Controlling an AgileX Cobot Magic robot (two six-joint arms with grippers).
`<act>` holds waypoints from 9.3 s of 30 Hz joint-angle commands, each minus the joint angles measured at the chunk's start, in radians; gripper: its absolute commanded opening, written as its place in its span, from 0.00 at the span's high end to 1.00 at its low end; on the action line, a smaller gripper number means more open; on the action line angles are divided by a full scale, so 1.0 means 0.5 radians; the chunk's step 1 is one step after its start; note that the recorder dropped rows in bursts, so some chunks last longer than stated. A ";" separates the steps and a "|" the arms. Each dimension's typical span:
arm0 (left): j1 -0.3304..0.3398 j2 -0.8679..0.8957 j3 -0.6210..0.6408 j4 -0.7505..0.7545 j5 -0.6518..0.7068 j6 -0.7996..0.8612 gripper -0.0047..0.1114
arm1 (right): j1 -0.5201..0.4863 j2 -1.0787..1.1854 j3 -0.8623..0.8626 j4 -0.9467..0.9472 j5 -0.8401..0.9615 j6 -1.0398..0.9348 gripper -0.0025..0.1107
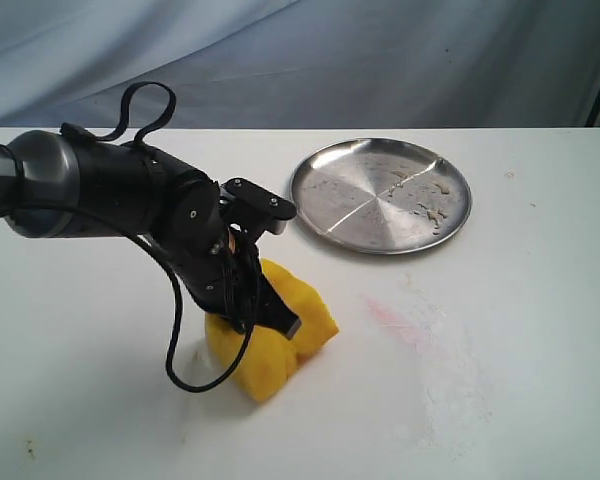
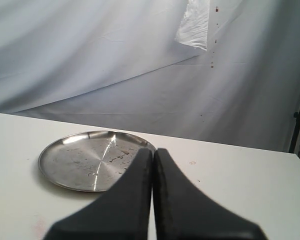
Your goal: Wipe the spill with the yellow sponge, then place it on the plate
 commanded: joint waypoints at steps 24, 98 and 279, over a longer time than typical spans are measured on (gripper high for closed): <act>-0.286 0.811 -1.376 -0.176 0.445 0.159 0.96 | -0.016 -0.005 0.007 -0.014 -0.006 0.001 0.98; -0.074 0.420 -1.429 0.031 -0.036 0.139 0.96 | -0.016 -0.005 0.007 -0.014 -0.006 0.002 0.98; 1.356 -3.929 2.333 0.206 -0.932 -0.267 0.93 | -0.016 -0.005 0.007 -0.014 -0.014 0.002 0.98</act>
